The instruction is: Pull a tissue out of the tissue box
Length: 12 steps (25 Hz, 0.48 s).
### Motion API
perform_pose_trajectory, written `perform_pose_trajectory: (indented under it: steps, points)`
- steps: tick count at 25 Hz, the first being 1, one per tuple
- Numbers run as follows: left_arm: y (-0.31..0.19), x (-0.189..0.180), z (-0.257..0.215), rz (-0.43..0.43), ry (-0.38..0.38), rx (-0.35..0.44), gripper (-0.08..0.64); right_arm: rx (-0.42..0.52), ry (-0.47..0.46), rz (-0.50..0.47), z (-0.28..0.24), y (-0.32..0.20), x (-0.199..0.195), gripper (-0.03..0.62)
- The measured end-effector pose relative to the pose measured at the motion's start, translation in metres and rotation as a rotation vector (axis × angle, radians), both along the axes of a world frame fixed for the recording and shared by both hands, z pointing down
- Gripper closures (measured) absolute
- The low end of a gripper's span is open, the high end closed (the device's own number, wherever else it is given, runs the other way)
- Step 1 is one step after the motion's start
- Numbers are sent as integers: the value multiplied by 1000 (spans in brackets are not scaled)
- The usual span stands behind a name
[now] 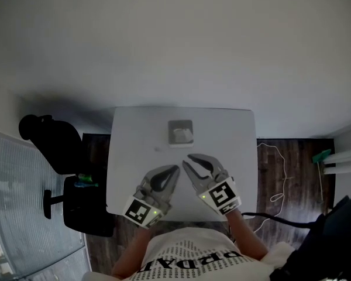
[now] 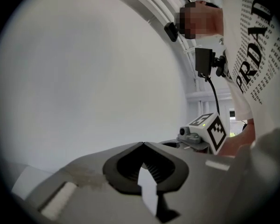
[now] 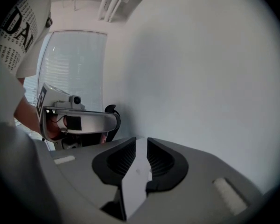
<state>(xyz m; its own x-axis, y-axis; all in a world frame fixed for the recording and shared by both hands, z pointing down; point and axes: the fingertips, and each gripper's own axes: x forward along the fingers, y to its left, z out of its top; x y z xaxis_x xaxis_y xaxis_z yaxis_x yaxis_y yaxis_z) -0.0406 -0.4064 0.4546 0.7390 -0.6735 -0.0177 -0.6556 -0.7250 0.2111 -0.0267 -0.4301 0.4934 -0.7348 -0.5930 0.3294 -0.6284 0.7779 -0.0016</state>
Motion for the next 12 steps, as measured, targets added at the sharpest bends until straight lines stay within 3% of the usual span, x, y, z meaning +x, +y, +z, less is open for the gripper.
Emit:
perform_pose_trajectory:
  steps: [12]
  points:
    - [-50,1,42,1,2,-92,569,-109,14,56,58,-57,4,515]
